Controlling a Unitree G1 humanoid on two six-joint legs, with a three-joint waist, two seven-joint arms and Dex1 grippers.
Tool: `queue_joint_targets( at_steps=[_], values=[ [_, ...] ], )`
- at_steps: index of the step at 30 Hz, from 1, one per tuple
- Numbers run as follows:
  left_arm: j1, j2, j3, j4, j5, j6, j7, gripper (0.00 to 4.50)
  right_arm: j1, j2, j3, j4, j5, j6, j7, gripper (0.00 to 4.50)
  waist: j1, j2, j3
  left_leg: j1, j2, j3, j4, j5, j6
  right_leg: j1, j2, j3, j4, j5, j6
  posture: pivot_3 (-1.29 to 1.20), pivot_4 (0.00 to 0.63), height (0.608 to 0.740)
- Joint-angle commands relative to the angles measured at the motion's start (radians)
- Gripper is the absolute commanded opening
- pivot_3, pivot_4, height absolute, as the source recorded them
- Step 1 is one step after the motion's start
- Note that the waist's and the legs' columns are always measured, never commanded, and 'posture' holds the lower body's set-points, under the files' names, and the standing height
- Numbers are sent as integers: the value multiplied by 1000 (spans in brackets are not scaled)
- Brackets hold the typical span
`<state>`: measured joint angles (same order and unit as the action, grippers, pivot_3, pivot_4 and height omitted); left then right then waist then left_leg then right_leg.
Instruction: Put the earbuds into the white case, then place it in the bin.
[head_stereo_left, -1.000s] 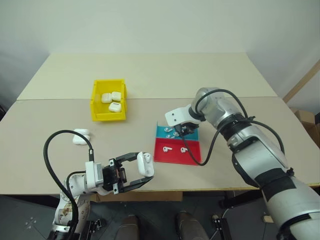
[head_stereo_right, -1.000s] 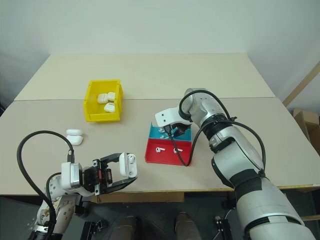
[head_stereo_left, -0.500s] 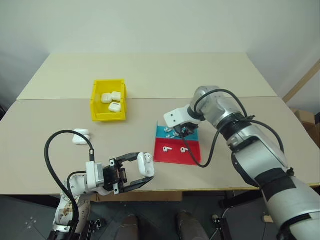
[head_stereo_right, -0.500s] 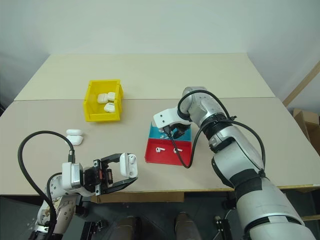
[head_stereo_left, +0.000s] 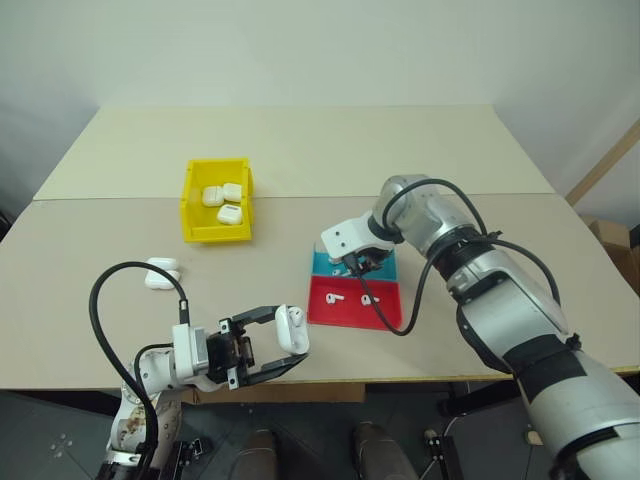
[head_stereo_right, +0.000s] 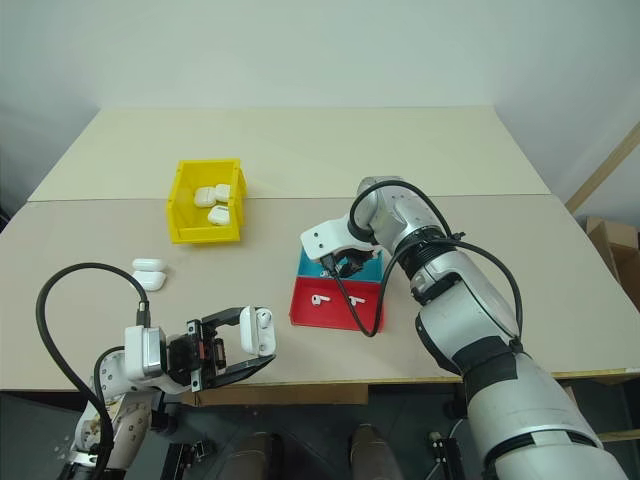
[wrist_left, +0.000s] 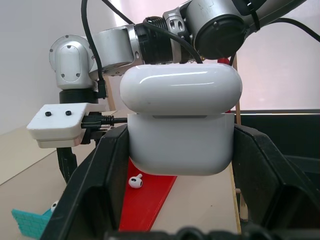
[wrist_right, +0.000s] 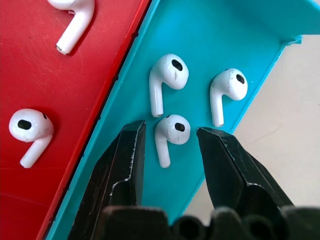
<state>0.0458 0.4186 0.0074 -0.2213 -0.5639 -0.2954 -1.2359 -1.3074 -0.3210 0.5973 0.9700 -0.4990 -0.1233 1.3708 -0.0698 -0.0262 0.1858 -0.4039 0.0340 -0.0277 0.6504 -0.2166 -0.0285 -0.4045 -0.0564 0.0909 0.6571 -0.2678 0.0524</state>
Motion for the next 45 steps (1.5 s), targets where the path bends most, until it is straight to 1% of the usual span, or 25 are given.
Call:
queue_joint_targets(
  at_steps=[1, 23, 25, 36, 39, 40, 45],
  values=[
    [1, 1, 2, -25, -5, -25, 5, 2765, -35, 4, -4, 2, -3, -20, -2, 2069, 0, 0, 0, 0, 0, 0, 0, 0, 0, 0, 0, 0, 0, 0, 0, 0, 150, 740],
    [6, 2, 0, -29, -2, -25, 10, 2765, -38, 11, -5, 32, -10, -55, -24, 2069, 0, 0, 0, 0, 0, 0, 0, 0, 0, 0, 0, 0, 0, 0, 0, 0, 150, 740],
    [6, 2, 0, -30, -2, -24, 10, 2765, -38, 12, -7, 33, -10, -53, -25, 1710, 0, 0, 0, 0, 0, 0, 0, 0, 0, 0, 0, 0, 0, 0, 0, 0, 150, 740],
    [5, 5, -1, -31, 0, -21, 15, 2765, -42, 10, -6, 35, -10, -63, -24, 1710, 0, 0, 0, 0, 0, 0, 0, 0, 0, 0, 0, 0, 0, 0, 0, 0, 150, 740],
    [5, 5, -2, -32, 0, -21, 15, 2765, -42, 11, -6, 35, -10, -63, -24, 1144, 0, 0, 0, 0, 0, 0, 0, 0, 0, 0, 0, 0, 0, 0, 0, 0, 150, 740],
    [6, 5, -2, -32, -1, -21, 15, 2765, -41, 11, -5, 34, -11, -68, -25, 866, 0, 0, 0, 0, 0, 0, 0, 0, 0, 0, 0, 0, 0, 0, 0, 0, 150, 740],
    [5, 5, -3, -31, 0, -22, 15, 2765, -42, 13, -5, 34, -11, -62, -25, 866, 0, 0, 0, 0, 0, 0, 0, 0, 0, 0, 0, 0, 0, 0, 0, 0, 150, 740]
  ],
)
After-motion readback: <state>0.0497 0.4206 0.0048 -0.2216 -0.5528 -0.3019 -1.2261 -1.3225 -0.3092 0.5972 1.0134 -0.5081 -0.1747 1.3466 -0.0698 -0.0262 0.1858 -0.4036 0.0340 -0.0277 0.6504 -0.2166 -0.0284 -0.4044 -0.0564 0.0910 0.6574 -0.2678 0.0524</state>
